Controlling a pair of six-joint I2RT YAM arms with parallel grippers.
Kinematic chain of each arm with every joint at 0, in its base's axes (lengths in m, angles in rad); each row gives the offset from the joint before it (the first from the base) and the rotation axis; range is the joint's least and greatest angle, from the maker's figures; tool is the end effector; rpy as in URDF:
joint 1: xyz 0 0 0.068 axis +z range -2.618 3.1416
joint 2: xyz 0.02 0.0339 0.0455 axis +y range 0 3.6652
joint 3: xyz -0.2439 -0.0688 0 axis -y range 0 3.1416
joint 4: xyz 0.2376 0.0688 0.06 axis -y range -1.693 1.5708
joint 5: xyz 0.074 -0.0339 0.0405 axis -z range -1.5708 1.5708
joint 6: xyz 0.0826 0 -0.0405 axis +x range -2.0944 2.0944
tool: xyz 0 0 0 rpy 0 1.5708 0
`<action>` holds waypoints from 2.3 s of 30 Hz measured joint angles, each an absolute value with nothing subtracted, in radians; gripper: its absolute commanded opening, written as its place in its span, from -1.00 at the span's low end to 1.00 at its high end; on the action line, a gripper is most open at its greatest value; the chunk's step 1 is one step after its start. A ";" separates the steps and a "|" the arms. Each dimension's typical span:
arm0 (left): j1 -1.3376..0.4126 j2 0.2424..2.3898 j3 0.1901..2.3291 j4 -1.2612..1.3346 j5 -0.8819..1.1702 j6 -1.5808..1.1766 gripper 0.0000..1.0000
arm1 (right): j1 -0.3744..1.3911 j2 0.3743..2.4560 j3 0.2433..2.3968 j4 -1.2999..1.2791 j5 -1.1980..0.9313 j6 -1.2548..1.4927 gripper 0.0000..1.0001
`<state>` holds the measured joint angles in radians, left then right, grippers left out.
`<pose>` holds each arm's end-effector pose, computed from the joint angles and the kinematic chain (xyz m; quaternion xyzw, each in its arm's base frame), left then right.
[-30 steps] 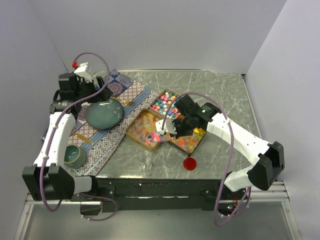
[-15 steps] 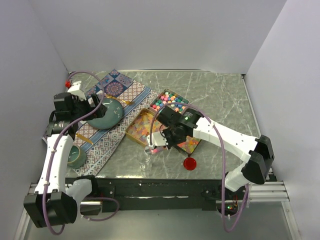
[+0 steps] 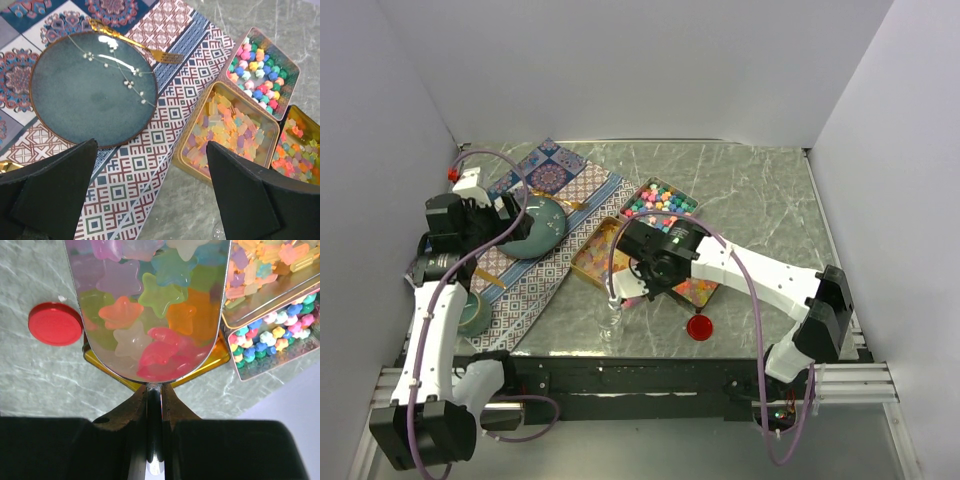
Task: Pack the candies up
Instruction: Place the fake candies in the packing bottle.
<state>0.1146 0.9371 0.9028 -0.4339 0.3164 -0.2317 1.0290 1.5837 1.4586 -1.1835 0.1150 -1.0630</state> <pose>0.2525 0.0032 0.2930 -0.0636 0.8428 -0.1642 0.5085 0.1663 0.2580 0.2365 -0.8528 0.5024 -0.0592 0.1295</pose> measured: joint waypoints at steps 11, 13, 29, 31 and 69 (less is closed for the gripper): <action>0.117 0.864 0.849 -0.401 0.326 -0.235 0.93 | 1.081 1.598 1.466 -1.227 0.218 -1.057 -1.00; 0.118 0.856 0.841 -0.400 0.329 -0.238 0.93 | 1.091 1.605 1.476 -1.229 0.231 -1.053 -1.00; 0.124 0.813 0.815 -0.377 0.373 -0.274 0.93 | 1.163 1.647 1.543 -1.307 0.333 -1.018 -1.00; 0.124 0.813 0.812 -0.376 0.376 -0.276 0.93 | 1.168 1.657 1.552 -1.315 0.342 -1.014 -1.00; 0.070 0.871 0.805 -0.318 0.597 -0.396 0.96 | 1.118 1.759 1.883 -1.333 0.376 -0.866 -1.00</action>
<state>0.0696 0.8715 0.8047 -0.3183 0.5972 -0.3962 1.1175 1.7588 1.8832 -1.3331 0.3756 -0.8658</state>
